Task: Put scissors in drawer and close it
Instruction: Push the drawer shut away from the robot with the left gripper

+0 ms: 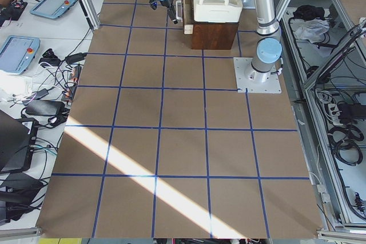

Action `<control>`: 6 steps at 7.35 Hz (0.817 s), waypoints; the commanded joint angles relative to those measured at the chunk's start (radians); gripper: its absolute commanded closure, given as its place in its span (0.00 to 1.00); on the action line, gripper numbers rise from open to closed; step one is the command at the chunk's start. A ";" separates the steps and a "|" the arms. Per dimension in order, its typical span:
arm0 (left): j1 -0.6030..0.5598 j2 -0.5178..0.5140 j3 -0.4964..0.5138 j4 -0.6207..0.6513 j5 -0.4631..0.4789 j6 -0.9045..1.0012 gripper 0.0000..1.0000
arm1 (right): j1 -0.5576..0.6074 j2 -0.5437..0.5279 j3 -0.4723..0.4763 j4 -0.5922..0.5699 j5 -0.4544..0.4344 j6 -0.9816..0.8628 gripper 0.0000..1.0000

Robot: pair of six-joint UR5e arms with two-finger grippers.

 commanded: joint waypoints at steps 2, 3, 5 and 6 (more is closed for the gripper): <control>-0.017 0.003 -0.010 -0.028 0.003 0.000 0.00 | -0.021 -0.023 0.000 0.012 0.002 0.028 0.00; -0.020 0.012 -0.010 -0.054 0.012 0.002 0.00 | -0.021 -0.023 0.002 0.012 0.008 0.033 0.00; -0.020 0.017 -0.010 -0.071 0.012 0.002 0.00 | -0.021 -0.026 0.027 0.002 0.010 0.031 0.00; -0.020 0.014 -0.011 -0.073 0.012 0.002 0.00 | -0.021 -0.026 0.028 0.001 0.010 0.031 0.00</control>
